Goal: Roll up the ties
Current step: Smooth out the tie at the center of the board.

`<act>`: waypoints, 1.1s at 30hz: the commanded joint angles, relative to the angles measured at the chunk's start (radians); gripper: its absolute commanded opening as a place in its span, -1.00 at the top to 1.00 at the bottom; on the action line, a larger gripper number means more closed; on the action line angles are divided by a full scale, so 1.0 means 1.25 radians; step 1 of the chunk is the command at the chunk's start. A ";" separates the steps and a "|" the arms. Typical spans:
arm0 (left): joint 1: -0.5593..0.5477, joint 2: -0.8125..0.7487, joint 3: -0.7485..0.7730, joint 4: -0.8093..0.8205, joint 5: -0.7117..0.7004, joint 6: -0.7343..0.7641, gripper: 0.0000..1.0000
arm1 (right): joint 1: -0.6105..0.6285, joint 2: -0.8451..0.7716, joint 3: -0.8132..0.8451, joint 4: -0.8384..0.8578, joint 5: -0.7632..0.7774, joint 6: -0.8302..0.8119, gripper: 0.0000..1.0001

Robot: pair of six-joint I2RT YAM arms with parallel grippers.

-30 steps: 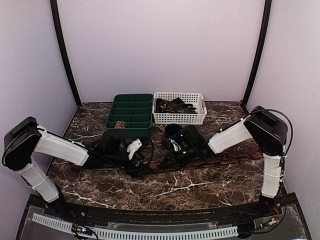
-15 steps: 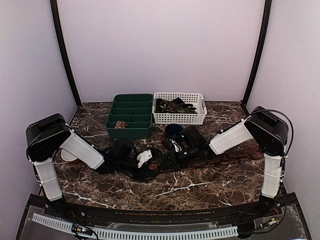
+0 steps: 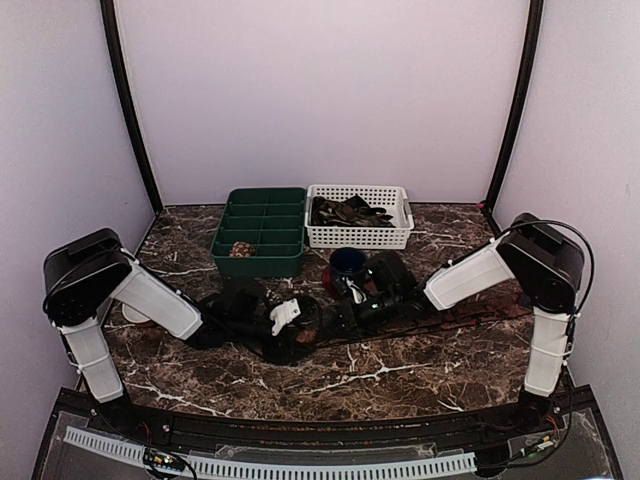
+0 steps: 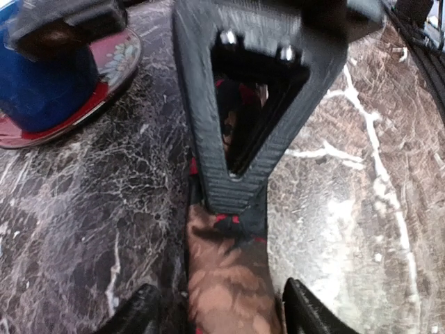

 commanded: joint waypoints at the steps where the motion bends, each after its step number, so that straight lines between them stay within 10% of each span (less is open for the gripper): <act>1: -0.004 -0.137 -0.042 -0.016 0.019 -0.130 -0.30 | 0.003 0.019 -0.017 0.020 0.011 -0.006 1.00; 8: -0.003 -0.301 -0.153 0.118 0.054 -0.477 -0.32 | 0.004 0.028 -0.013 -0.001 0.030 -0.017 1.00; 17: -0.007 -0.224 -0.229 0.442 0.109 -1.004 -0.61 | 0.004 0.022 -0.015 -0.006 0.043 -0.013 1.00; 33: -0.033 -0.079 -0.118 0.410 0.044 -1.138 -0.90 | 0.005 0.020 -0.016 -0.007 0.046 -0.005 1.00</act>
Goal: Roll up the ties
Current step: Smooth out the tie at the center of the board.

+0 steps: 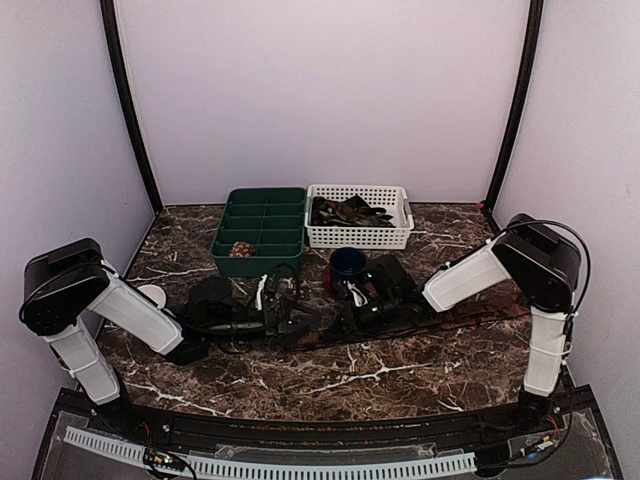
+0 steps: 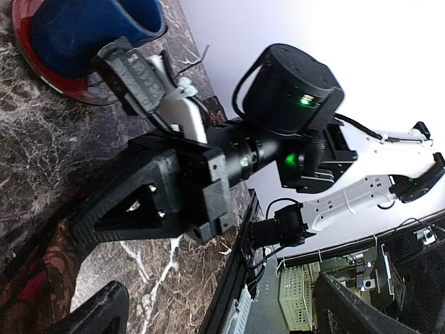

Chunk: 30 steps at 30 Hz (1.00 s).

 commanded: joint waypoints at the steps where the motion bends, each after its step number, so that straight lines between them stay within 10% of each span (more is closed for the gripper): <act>1: -0.003 0.060 0.035 0.010 -0.020 -0.059 -0.90 | 0.003 0.002 -0.009 -0.004 0.018 -0.002 1.00; 15: 0.027 0.206 -0.046 0.045 -0.069 -0.179 -0.91 | 0.003 -0.001 -0.015 -0.006 0.019 -0.004 1.00; 22: 0.013 -0.081 0.095 -0.433 -0.075 0.321 -0.98 | 0.003 -0.005 -0.023 -0.002 0.022 0.000 1.00; 30: 0.014 -0.108 0.143 -0.624 -0.096 0.781 -0.87 | 0.004 -0.004 -0.024 0.007 0.022 0.010 1.00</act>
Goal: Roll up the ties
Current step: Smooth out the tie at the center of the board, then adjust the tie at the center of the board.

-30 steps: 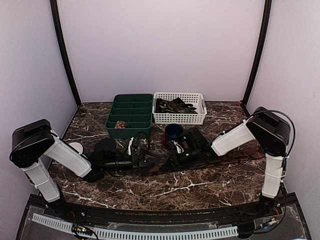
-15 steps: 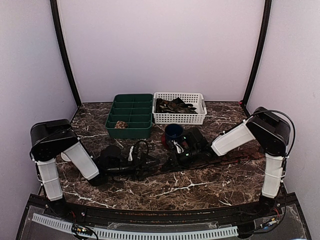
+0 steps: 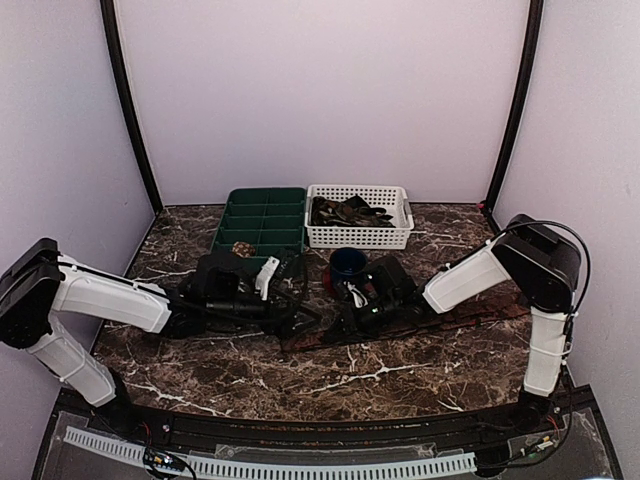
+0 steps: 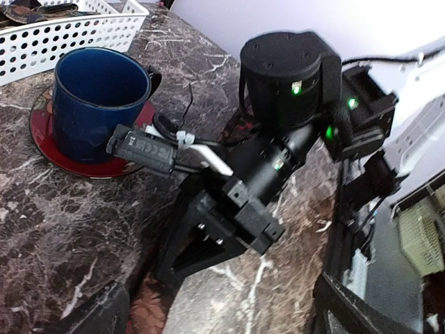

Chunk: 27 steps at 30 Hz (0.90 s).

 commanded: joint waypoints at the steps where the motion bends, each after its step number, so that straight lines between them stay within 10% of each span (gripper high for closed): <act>1: -0.001 0.036 0.000 -0.170 -0.039 0.324 -0.86 | 0.002 -0.004 -0.015 -0.005 0.020 0.005 1.00; 16: -0.030 0.273 0.098 -0.131 -0.026 0.522 -0.33 | 0.003 -0.014 -0.016 0.000 0.022 0.013 0.95; 27: -0.034 0.293 0.090 -0.159 -0.006 0.581 0.22 | -0.103 -0.257 -0.129 -0.080 0.007 -0.016 0.29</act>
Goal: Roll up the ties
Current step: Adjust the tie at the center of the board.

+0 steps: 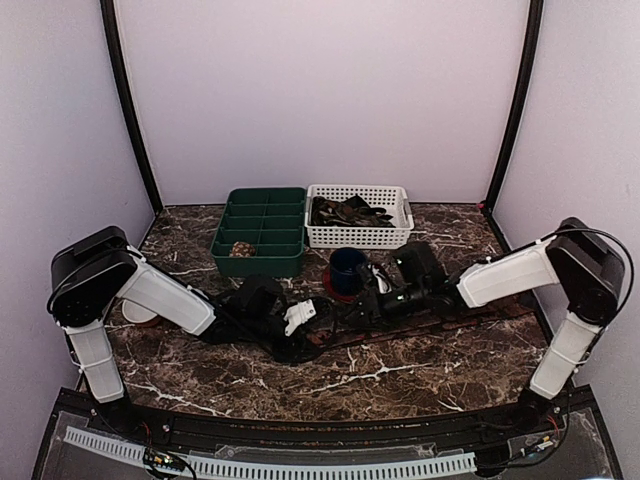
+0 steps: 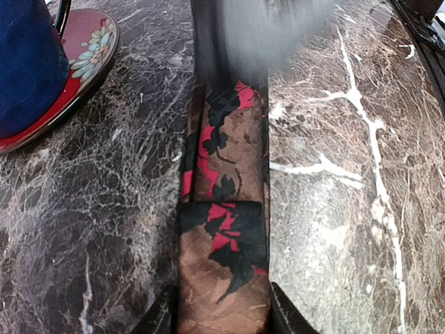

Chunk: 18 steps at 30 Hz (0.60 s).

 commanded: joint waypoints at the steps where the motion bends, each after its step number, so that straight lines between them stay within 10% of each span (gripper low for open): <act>1: -0.006 0.019 -0.009 -0.054 0.024 0.036 0.22 | -0.092 -0.118 -0.059 -0.071 0.014 -0.040 0.28; 18: -0.006 0.040 -0.003 -0.046 0.062 0.062 0.25 | -0.423 -0.169 -0.153 -0.223 0.123 -0.124 0.31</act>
